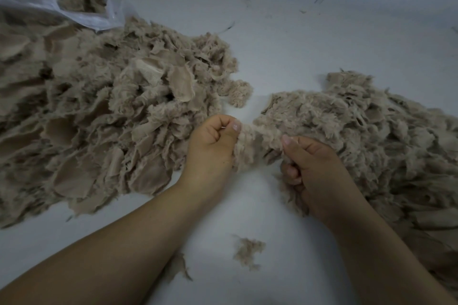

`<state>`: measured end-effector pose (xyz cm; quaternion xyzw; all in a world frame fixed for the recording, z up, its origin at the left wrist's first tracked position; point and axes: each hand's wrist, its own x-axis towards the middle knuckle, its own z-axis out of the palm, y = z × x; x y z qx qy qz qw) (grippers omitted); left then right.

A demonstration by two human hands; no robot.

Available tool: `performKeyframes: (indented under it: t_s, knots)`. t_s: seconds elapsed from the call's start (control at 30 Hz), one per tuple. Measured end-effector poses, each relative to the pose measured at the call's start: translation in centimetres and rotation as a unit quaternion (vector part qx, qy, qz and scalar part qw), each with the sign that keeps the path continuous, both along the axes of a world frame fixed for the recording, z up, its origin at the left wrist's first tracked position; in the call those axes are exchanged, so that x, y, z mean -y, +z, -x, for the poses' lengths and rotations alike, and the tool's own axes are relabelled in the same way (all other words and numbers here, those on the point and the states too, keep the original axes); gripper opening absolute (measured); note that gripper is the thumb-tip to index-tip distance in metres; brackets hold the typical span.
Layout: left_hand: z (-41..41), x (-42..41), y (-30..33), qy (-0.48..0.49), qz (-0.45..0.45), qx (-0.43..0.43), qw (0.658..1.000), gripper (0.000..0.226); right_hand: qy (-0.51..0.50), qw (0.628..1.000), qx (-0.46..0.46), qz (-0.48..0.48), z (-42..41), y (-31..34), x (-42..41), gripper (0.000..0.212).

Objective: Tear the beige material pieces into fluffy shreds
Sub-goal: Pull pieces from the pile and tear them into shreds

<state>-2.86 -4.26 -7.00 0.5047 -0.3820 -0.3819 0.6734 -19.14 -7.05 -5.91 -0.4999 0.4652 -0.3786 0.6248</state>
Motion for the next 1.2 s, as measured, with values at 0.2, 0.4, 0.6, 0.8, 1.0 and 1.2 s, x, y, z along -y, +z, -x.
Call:
performKeyframes:
  t_s: [0.2,0.4,0.6,0.8,1.0,1.2]
  knots:
    - [-0.1,-0.2,0.6,0.053,0.031,-0.019,0.998,0.021,-0.022,0.998,0.052,-0.018,-0.2,-0.4,0.3,0.042]
    - [-0.6,-0.2,0.7,0.079,0.047,-0.003,0.996,0.017,-0.035,0.998,0.047,-0.023,0.0,-0.1,0.2,0.024]
    - [0.3,-0.9,0.3,0.008,0.094,0.147,0.985,0.027,0.002,0.999,0.039,0.001,0.1,-0.1,-0.4,0.017]
    - [-0.1,-0.7,0.2,0.070,0.211,0.405,0.887,0.026,0.025,0.995,0.098,-0.012,-0.2,0.2,0.0,0.031]
    - [0.7,-0.8,0.1,0.016,0.265,0.473,0.840,0.032,0.056,0.994,0.095,0.005,-0.2,0.2,-0.1,0.021]
    - [0.6,-1.1,0.7,0.005,0.121,0.191,0.974,0.032,0.028,0.994,0.106,-0.017,-0.2,-0.2,0.1,0.023]
